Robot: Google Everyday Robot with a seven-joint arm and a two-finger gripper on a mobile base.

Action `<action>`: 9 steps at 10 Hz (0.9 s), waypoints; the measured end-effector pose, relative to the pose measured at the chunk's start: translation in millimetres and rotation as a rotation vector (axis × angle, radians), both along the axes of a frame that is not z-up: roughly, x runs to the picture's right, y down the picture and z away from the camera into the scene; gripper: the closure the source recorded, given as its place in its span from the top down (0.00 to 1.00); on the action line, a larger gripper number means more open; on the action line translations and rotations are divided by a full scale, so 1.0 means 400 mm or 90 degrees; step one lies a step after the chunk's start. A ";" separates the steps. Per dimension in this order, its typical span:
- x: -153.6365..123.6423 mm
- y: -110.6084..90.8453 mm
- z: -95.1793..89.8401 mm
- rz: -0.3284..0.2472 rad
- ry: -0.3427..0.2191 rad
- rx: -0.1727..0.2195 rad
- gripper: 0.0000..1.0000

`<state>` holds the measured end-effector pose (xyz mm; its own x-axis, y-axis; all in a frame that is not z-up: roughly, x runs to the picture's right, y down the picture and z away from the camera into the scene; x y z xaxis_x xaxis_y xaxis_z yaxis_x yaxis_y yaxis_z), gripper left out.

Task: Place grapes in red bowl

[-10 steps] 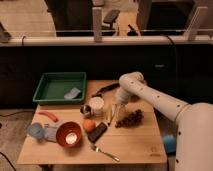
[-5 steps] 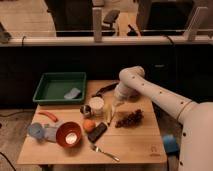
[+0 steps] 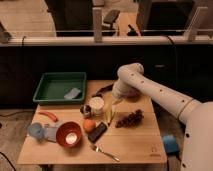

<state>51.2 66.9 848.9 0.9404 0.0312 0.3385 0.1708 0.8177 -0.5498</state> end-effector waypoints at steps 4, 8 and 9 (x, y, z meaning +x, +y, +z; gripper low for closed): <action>-0.028 0.005 -0.003 -0.015 -0.010 -0.002 0.26; 0.031 0.039 -0.011 -0.051 0.002 -0.034 0.66; 0.045 0.048 -0.012 -0.052 0.006 -0.039 0.75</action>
